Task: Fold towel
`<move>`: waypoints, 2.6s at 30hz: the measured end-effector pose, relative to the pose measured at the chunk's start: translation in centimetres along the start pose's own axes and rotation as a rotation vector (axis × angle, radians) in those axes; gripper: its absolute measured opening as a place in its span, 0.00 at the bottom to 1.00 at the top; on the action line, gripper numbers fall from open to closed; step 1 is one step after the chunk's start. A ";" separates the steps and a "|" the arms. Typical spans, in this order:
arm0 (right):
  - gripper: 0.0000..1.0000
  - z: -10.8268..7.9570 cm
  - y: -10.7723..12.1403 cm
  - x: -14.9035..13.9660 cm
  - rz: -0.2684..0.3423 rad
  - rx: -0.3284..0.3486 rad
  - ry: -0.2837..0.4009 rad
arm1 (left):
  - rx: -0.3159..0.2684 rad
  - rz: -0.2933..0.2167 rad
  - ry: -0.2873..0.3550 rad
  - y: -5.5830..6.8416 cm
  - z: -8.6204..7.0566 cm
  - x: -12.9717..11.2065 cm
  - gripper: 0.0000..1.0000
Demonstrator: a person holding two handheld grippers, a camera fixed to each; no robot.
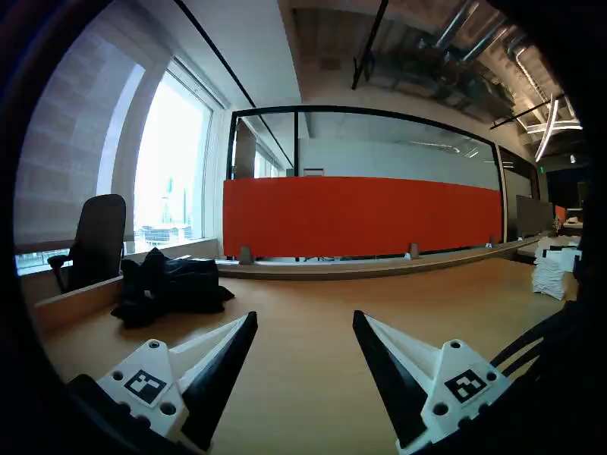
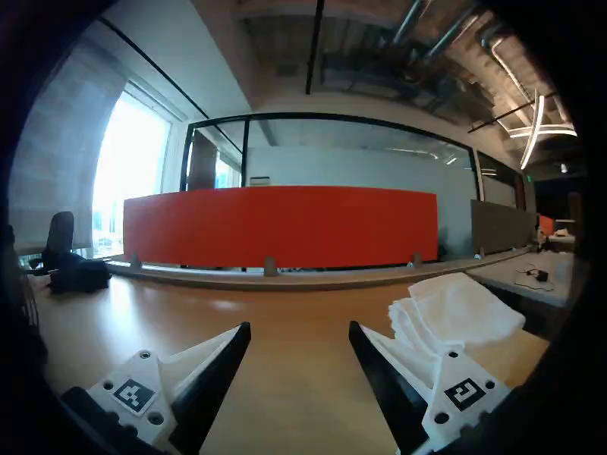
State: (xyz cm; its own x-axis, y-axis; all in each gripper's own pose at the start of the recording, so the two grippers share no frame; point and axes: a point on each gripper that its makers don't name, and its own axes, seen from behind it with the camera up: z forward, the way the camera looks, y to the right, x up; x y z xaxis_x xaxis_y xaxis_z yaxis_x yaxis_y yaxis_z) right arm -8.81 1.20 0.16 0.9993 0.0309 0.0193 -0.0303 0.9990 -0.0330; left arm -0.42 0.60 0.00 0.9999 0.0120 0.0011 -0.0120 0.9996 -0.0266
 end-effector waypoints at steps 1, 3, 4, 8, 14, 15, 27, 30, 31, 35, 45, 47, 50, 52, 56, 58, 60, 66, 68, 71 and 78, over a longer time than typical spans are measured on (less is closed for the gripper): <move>1.00 0.0 0.0 -0.2 0.001 0.000 -0.001 | 0.000 0.000 0.000 0.0 0.0 0.0 0.93; 1.00 0.1 0.0 -0.5 0.002 0.000 -0.003 | 0.000 0.000 0.000 0.0 0.0 0.0 0.93; 1.00 0.1 0.0 -0.7 0.001 0.000 -0.003 | 0.000 0.000 0.000 0.0 0.0 0.0 0.93; 1.00 0.0 -0.1 -1.1 -0.010 0.003 0.001 | 0.000 0.000 0.000 0.1 0.0 0.0 0.93; 1.00 -0.2 -0.3 -0.9 -0.011 0.008 0.013 | 0.000 0.000 0.000 0.1 0.0 0.0 0.93; 1.00 -0.2 -0.2 -0.9 -0.010 0.008 0.015 | 0.000 0.000 0.000 0.1 0.0 0.0 0.93; 1.00 -0.3 -0.3 -0.9 -0.009 0.016 0.020 | 0.000 0.000 0.000 0.0 0.0 0.0 0.93; 1.00 -0.3 -0.3 -0.9 -0.008 0.017 0.019 | 0.000 0.000 0.000 0.1 0.0 0.1 0.93; 1.00 -0.3 -0.3 -0.8 -0.008 0.017 0.019 | 0.000 0.000 0.000 0.1 0.0 0.1 0.93; 1.00 -0.3 -0.3 -0.9 -0.009 0.018 0.019 | 0.000 0.000 0.000 0.1 0.0 0.1 0.93; 1.00 -0.3 -0.4 -0.9 -0.008 0.022 0.018 | 0.000 0.000 0.000 0.0 -0.1 0.1 0.93; 1.00 -0.3 -0.4 -0.9 -0.008 0.022 0.018 | 0.000 0.000 0.000 0.0 -0.1 0.1 0.93; 1.00 -0.3 -0.4 -0.9 -0.008 0.022 0.018 | 0.000 0.000 0.000 0.0 0.0 0.1 0.93; 1.00 -0.2 -0.4 -0.9 -0.008 0.022 0.019 | 0.000 0.000 0.000 0.0 0.0 0.0 0.93; 1.00 -0.2 -0.4 -0.9 -0.008 0.022 0.018 | 0.000 0.000 0.000 0.1 0.0 -0.1 0.93; 1.00 -0.3 -0.4 -0.9 -0.008 0.022 0.018 | 0.000 0.000 0.000 0.1 0.0 -0.1 0.93; 1.00 -0.3 -0.4 -0.9 -0.008 0.022 0.018 | 0.000 0.000 0.001 0.1 0.1 -0.1 0.93; 1.00 -0.3 -0.5 -0.8 -0.008 0.022 0.018 | 0.000 -0.001 0.001 0.1 0.2 -0.4 0.93; 1.00 -0.3 -0.4 -0.8 -0.008 0.022 0.018 | 0.000 -0.001 0.002 0.1 0.2 -0.5 0.93; 1.00 -0.3 -0.4 -0.8 -0.008 0.022 0.018 | 0.000 -0.001 0.002 0.1 0.2 -0.6 0.93; 1.00 -0.3 -0.4 -0.9 -0.008 0.022 0.018 | 0.000 -0.002 0.002 0.1 0.3 -0.6 0.93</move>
State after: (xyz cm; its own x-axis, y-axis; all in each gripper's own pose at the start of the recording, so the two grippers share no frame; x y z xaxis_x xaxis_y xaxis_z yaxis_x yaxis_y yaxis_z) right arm -9.67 0.75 -0.17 0.9997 0.0225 0.0013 -0.0225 0.9997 -0.0112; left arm -1.04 0.74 0.27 0.9999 0.0103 -0.0010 -0.0103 0.9996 -0.0264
